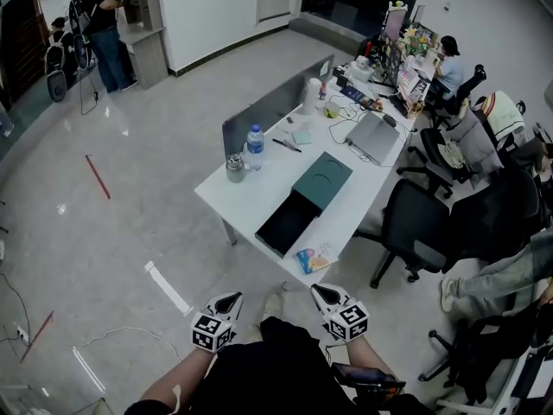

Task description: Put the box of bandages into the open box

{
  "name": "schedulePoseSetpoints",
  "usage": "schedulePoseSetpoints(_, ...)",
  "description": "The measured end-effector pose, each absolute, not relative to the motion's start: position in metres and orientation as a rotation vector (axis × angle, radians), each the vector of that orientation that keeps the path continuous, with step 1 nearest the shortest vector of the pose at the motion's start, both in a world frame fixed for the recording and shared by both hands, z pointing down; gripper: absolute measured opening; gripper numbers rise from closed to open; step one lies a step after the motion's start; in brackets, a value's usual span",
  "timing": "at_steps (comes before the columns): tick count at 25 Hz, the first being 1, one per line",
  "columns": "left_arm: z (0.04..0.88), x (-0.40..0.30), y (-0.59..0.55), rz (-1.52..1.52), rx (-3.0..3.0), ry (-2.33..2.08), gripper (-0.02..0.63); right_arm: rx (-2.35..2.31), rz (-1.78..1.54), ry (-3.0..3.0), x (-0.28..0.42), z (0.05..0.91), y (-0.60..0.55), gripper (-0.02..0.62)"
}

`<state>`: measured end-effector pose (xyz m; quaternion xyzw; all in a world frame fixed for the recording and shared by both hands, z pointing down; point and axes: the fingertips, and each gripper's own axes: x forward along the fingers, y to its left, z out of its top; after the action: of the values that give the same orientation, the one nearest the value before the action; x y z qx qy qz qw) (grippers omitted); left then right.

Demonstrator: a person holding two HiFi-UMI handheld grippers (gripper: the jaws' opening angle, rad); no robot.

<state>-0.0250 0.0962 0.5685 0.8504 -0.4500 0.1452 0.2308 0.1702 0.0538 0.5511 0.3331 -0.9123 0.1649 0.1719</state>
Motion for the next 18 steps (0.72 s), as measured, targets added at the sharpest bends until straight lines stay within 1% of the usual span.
schedulePoseSetpoints(10, 0.57, -0.019, 0.044, 0.406, 2.327, -1.253, 0.008, 0.86, 0.375, -2.515, 0.186, 0.574, -0.009, 0.026)
schedulePoseSetpoints(18, 0.57, -0.017, -0.015, 0.377, 2.309, -1.289, 0.008, 0.691, 0.198, -2.398, 0.203, 0.589, -0.06, 0.026)
